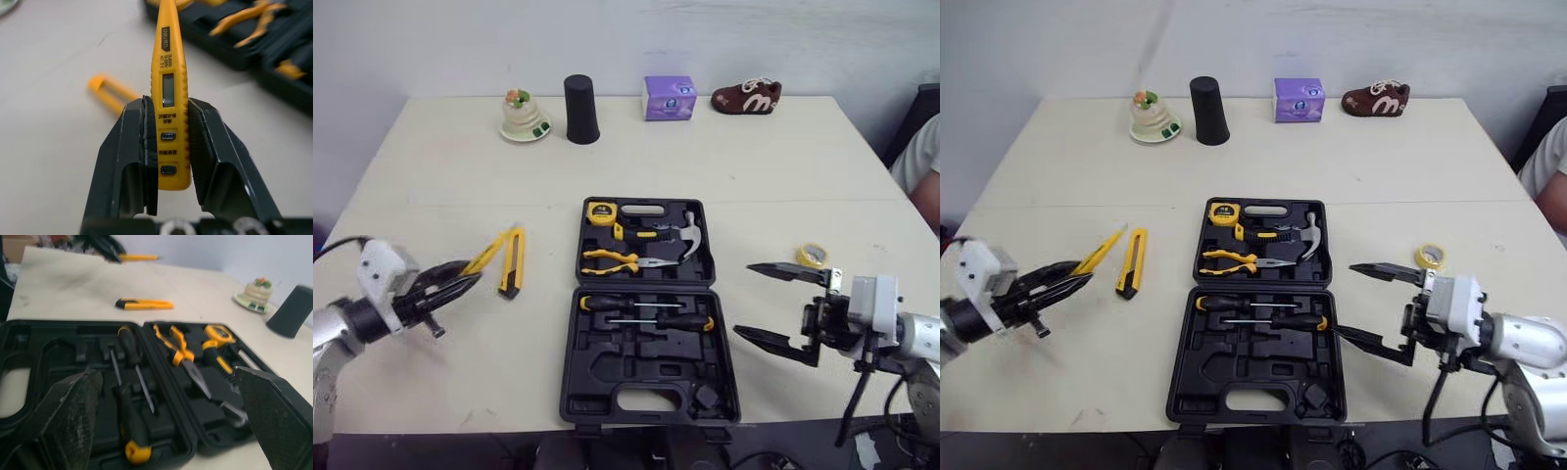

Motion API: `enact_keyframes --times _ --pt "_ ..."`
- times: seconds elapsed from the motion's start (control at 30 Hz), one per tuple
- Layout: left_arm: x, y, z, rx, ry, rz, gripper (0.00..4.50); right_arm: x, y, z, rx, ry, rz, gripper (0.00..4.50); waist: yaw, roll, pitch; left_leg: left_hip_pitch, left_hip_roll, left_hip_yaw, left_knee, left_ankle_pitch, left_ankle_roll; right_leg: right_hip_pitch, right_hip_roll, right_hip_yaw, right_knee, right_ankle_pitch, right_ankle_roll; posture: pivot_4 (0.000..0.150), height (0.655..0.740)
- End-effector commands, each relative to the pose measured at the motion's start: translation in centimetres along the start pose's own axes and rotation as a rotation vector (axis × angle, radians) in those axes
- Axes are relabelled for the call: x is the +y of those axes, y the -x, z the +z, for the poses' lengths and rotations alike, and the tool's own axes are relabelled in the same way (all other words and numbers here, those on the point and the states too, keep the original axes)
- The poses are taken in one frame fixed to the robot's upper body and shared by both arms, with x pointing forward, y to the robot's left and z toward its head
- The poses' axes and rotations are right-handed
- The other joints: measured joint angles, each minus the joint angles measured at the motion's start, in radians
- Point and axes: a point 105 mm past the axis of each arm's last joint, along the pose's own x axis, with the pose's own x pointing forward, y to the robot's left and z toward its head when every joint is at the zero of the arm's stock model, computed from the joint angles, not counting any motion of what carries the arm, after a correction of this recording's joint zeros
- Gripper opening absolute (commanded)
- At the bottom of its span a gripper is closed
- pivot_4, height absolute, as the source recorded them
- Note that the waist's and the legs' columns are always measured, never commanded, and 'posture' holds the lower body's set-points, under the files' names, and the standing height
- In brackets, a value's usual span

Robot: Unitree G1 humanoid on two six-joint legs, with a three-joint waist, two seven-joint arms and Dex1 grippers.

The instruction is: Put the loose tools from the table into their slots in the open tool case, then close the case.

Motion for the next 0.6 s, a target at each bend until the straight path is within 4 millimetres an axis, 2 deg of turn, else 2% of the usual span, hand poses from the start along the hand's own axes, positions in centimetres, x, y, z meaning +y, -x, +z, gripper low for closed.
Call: enact_keyframes --times 0.03,0.13,0.27,0.43,0.6 --pt "-3.9 -2.6 2.6 -0.056 0.019 -0.259 0.51 0.4 1.0 0.9 0.02 0.019 -0.002 4.5 0.002 0.0 0.0 0.0 0.0 0.0 0.0 0.0 0.0 0.0 0.001 0.0 0.0 0.0 0.0 0.15 0.74" --pt "-6.7 -5.0 3.1 0.011 -0.025 -0.431 0.51 1.0 1.5 0.5 0.055 -0.02 -0.016 4.5 0.0 0.0 0.0 0.0 0.001 0.0 0.0 0.0 -0.001 0.0 0.003 0.002 0.0 0.0 0.001 0.15 0.74" --pt "-8.4 -6.2 2.1 0.163 -0.16 -0.572 0.51 1.8 1.4 0.3 0.08 -0.038 0.0 4.5 -0.007 0.001 0.001 0.002 -0.001 0.0 0.001 0.001 -0.003 0.0 0.006 0.004 0.002 0.001 0.002 0.15 0.74" --pt "-8.1 -8.3 1.1 0.301 -0.23 -0.552 0.51 1.8 0.8 0.6 0.078 -0.024 -0.009 4.5 -0.011 0.0 0.001 0.002 0.0 -0.002 0.002 0.005 -0.006 0.0 0.012 0.006 0.002 0.001 0.001 0.15 0.74" --pt "-8.3 -8.7 -0.1 0.385 -0.242 -0.526 0.51 1.7 0.4 0.9 0.084 -0.028 -0.017 4.5 -0.015 0.0 0.001 0.002 0.001 -0.003 0.001 0.005 -0.007 -0.001 0.014 0.008 0.003 0.001 0.001 0.15 0.74"
